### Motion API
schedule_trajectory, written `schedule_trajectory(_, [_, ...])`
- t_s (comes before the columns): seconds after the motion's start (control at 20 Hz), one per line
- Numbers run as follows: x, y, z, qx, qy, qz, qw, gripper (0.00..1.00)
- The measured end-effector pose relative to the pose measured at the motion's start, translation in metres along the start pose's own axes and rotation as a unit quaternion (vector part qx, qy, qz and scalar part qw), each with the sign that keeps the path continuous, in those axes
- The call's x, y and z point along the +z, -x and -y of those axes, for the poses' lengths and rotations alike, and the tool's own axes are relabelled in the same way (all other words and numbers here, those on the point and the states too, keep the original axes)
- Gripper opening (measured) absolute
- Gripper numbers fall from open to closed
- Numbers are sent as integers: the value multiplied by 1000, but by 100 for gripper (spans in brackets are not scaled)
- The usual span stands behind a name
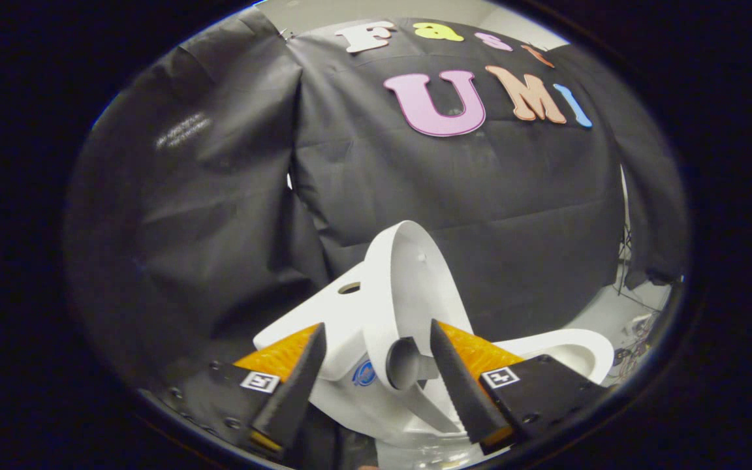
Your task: Open the toilet lid.
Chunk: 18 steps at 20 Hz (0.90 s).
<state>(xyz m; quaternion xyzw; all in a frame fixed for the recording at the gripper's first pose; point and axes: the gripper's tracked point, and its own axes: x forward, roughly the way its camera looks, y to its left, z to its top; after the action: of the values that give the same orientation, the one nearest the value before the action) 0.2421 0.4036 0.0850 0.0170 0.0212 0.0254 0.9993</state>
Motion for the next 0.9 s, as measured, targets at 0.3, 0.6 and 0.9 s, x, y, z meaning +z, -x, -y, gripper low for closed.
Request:
schedule_trajectory(0.3, [-9, 14, 19, -8, 78, -16, 997, 99])
schedule_trajectory(0.6, [-3, 36, 22, 23, 78, -8, 997, 99])
schedule_trajectory(0.9, [12, 65, 48, 24, 67, 14, 997, 99])
